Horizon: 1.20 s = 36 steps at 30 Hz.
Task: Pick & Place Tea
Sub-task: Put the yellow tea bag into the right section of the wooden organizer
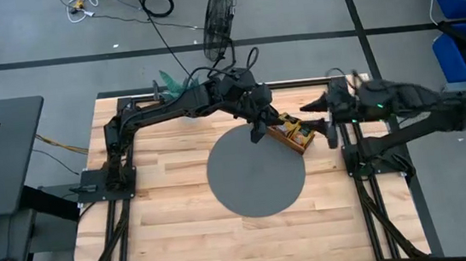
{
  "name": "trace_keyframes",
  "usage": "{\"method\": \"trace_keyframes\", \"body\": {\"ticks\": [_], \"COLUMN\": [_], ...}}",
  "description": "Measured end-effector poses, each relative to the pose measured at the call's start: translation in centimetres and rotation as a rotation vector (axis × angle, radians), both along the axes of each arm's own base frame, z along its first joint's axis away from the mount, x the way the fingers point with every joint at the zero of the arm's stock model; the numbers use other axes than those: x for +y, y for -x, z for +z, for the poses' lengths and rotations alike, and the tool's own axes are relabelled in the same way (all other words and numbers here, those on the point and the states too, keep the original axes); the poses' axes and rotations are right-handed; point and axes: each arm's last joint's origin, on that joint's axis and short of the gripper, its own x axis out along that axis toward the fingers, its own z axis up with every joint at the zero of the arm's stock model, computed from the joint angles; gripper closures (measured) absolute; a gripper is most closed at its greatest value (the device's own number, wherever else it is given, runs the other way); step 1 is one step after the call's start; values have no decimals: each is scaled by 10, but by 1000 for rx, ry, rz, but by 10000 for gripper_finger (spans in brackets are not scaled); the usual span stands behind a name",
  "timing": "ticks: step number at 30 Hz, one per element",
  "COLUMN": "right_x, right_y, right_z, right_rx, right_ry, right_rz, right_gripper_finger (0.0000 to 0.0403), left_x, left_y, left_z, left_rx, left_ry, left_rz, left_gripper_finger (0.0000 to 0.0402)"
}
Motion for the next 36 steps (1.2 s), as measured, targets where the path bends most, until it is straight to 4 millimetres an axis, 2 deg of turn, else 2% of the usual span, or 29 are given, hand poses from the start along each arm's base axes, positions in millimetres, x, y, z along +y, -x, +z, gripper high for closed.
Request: {"method": "trace_keyframes", "body": {"ticks": [3, 8, 15, 20, 26, 36], "right_x": [-8, -23, -39, -45, -47, -48], "right_y": [-17, -40, -48, -47, -46, -46], "right_z": [7, 2, -3, -4, -3, -4], "right_rx": [114, 246, 268, 258, 251, 259], "right_ry": [29, -17, -59, -105, -107, -72], "right_rz": [3, 47, 66, 104, 162, 160], "right_gripper_finger": [179, 179, 188, 247, 380, 401], "left_x": [0, -2, -8, -12, -10, -4], "left_y": [0, 0, -1, -1, 0, 0], "left_z": [0, 0, -1, -2, -4, -4], "left_rx": [-5, -9, -9, 2, 18, 32], "left_ry": [-15, -31, -67, -76, -86, -122], "left_rz": [-6, -16, -46, -56, -59, 27], "left_gripper_finger": [395, 397, 395, 394, 397, 375]}}
